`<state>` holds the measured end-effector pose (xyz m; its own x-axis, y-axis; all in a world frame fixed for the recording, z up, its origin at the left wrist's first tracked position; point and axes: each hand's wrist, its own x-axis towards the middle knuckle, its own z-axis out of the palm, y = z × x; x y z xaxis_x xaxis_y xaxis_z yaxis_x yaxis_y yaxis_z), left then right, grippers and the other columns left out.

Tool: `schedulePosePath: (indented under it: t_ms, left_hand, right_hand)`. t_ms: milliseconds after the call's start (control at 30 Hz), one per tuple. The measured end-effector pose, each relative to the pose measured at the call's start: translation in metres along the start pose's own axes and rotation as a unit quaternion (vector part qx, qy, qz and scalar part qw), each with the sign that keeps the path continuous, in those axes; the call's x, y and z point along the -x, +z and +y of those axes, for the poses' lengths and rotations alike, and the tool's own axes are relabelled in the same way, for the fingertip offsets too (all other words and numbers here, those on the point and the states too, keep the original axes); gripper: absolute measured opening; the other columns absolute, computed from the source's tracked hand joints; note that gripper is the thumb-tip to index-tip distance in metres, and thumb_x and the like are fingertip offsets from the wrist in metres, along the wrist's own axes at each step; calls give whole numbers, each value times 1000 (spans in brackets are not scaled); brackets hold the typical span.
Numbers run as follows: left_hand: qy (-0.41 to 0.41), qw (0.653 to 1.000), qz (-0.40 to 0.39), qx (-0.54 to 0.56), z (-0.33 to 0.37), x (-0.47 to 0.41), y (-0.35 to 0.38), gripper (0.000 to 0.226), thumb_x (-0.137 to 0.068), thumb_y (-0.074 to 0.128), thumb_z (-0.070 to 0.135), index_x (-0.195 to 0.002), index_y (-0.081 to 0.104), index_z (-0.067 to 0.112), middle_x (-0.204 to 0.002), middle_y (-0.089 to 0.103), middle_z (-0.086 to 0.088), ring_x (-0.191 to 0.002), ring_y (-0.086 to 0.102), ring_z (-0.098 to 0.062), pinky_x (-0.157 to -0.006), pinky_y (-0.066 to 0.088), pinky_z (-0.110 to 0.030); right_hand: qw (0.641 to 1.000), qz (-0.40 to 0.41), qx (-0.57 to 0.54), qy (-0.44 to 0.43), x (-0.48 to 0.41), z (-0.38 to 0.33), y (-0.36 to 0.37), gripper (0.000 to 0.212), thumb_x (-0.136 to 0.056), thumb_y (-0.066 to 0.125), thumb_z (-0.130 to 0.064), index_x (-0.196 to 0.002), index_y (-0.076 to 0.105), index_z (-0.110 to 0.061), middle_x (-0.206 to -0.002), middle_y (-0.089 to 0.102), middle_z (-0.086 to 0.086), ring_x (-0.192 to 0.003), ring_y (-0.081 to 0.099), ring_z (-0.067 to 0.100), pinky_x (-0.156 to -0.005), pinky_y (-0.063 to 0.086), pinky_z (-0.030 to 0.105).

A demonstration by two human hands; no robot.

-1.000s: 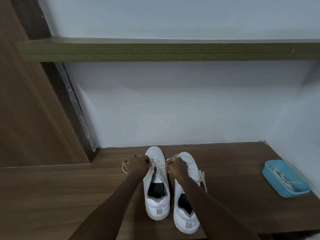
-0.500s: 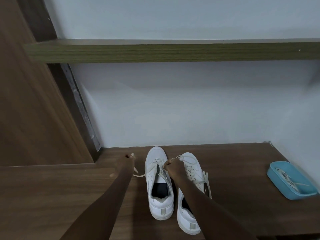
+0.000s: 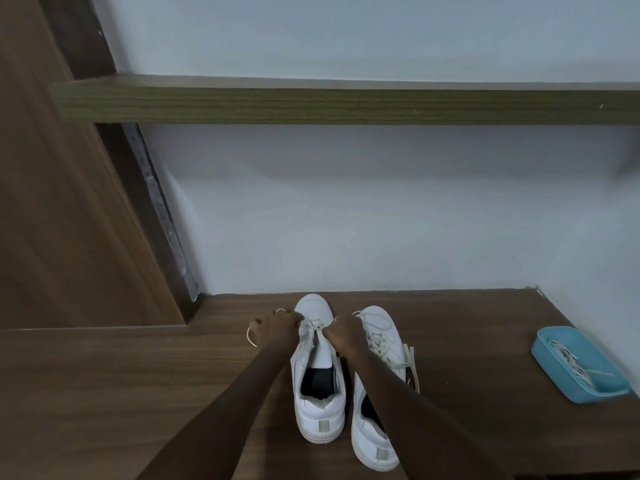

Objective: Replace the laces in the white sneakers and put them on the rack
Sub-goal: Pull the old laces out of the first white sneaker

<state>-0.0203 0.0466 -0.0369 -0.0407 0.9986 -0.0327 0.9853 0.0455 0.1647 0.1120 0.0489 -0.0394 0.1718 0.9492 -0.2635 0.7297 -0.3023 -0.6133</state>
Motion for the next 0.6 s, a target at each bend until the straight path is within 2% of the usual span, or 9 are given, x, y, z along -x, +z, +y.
schedulePosePath:
  t_ms: [67, 133, 167, 233, 367, 400, 500, 533, 600]
  left_hand:
    - [69, 997, -8, -30, 6, 0, 2, 31, -99, 38, 30, -119, 59, 39, -122, 59, 11, -120, 45, -15, -91, 29, -39]
    - [112, 992, -10, -60, 9, 1, 7, 29, -98, 40, 33, -116, 62, 37, -116, 62, 11, -119, 45, -14, -90, 27, -40]
    - [124, 990, -7, -73, 11, 1, 9, 29, -98, 40, 32, -113, 64, 36, -113, 64, 11, -118, 45, -14, -89, 26, -40]
    - [141, 986, -2, -91, 14, 1, 11, 28, -96, 41, 31, -110, 66, 32, -109, 65, 9, -116, 46, -13, -89, 25, -40]
    - [180, 978, 13, -104, 16, -3, 8, 28, -92, 47, 41, -105, 69, 30, -107, 66, 8, -112, 50, -13, -89, 23, -40]
    - [192, 974, 26, -114, 17, -3, 8, 25, -86, 54, 45, -97, 71, 31, -98, 68, 9, -104, 55, -12, -86, 23, -38]
    - [193, 964, 51, -174, 18, -6, 10, 22, -47, 80, 51, -60, 71, 34, -57, 63, 12, -64, 60, -8, -71, 34, -36]
    - [190, 964, 39, -181, 20, -6, 11, 20, -50, 79, 48, -59, 71, 33, -56, 63, 11, -63, 60, -9, -70, 36, -36]
    - [171, 969, 15, -176, 24, -3, 11, 9, -73, 68, 35, -70, 68, 26, -69, 67, 8, -74, 61, -14, -80, 33, -37]
  right_hand:
    - [1000, -5, -23, 13, 1, 1, -1, 29, -76, 56, -9, -57, 35, -14, -59, 43, 0, -55, 48, 17, -44, 35, 23]
    - [998, -16, -56, 23, 2, 3, -2, 19, -73, 58, -9, -62, 43, -12, -68, 53, 6, -73, 63, 27, -58, 55, 31]
    - [996, -25, -76, 29, 3, 4, -4, 14, -72, 59, -9, -66, 47, -10, -73, 57, 9, -79, 65, 30, -67, 59, 37]
    - [989, -44, -130, 51, 5, 6, -10, 12, -72, 62, -6, -69, 51, -7, -72, 59, 12, -71, 64, 29, -70, 60, 42]
    - [977, -89, -172, 92, 8, 6, -22, 14, -73, 65, -2, -67, 53, -5, -66, 56, 11, -60, 58, 22, -70, 58, 40]
    - [975, -97, -171, 99, 7, 5, -23, 14, -74, 65, -2, -66, 53, -5, -65, 55, 11, -59, 58, 21, -70, 57, 39]
    - [971, -113, -173, 121, 3, 4, -23, 16, -77, 65, -5, -65, 54, -4, -65, 56, 10, -58, 56, 20, -63, 54, 33]
    - [967, -117, -183, 131, 1, 6, -20, 20, -80, 64, -9, -63, 54, -5, -62, 55, 8, -54, 54, 18, -59, 51, 28]
    - [959, -112, -217, 145, -4, 13, -10, 32, -88, 59, -18, -59, 51, -9, -52, 53, 3, -43, 49, 13, -48, 42, 21]
